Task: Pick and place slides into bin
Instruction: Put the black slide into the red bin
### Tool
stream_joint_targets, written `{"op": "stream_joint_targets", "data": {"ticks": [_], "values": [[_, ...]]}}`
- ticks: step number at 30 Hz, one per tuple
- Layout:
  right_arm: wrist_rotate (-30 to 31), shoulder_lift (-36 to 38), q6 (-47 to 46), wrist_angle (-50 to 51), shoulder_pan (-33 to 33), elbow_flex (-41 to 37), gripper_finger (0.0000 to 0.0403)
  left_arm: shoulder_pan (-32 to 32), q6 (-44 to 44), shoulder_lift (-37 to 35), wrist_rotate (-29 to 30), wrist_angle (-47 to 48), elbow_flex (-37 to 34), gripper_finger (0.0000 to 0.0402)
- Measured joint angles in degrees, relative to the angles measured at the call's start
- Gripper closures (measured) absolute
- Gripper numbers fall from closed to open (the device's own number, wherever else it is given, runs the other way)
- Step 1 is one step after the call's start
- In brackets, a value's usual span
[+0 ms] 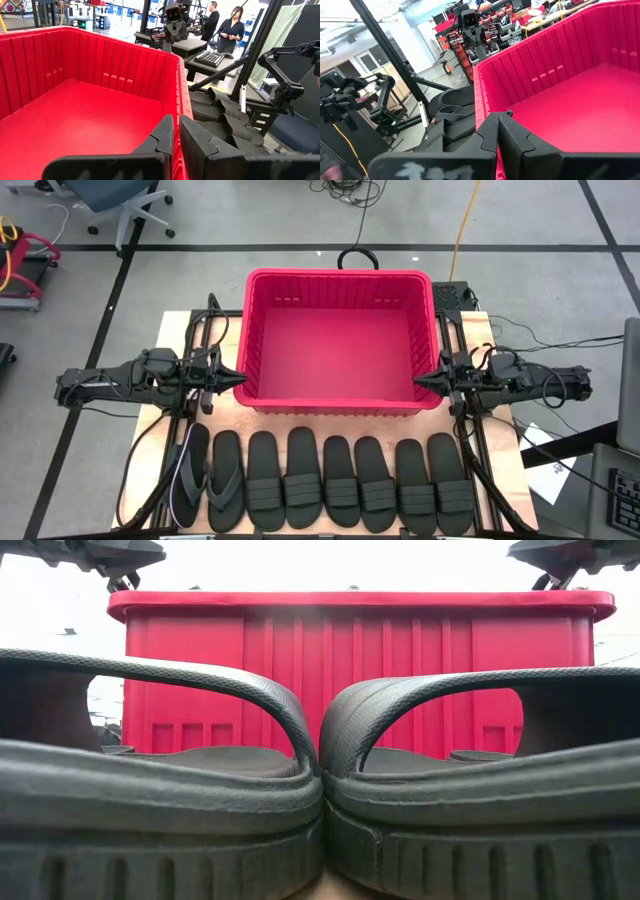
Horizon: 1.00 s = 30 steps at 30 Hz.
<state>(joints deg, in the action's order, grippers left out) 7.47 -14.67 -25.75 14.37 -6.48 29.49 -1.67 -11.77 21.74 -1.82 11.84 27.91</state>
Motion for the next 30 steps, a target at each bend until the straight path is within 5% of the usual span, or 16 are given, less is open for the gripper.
{"op": "stream_joint_targets", "data": {"ticks": [8, 12, 20, 25, 30], "values": [[2.8, -3.0, 7.3, -13.4, 0.0, 0.2, 0.0387, 0.0, 0.0, 0.0, 0.0, 0.0, 0.0, 0.0376], [3.0, -6.4, 10.6, -10.0, 0.0, 6.0, 0.0355, 0.0, 0.0, 0.0, 0.0, 0.0, 0.0, 0.0376], [-1.7, -19.3, 11.4, 28.1, 0.0, 36.6, 0.0273, 0.0, 0.0, 0.0, 0.0, 0.0, 0.0, 0.0376], [-13.2, -28.7, 10.2, 48.8, 0.0, 54.4, 0.0231, 0.0, 0.0, 0.0, 0.0, 0.0, 0.0, 0.0376], [-29.7, -38.5, 10.3, 62.9, 0.0, 62.1, 0.0208, 0.0, 0.0, 0.0, 0.0, 0.0, 0.0, 0.0376]]}}
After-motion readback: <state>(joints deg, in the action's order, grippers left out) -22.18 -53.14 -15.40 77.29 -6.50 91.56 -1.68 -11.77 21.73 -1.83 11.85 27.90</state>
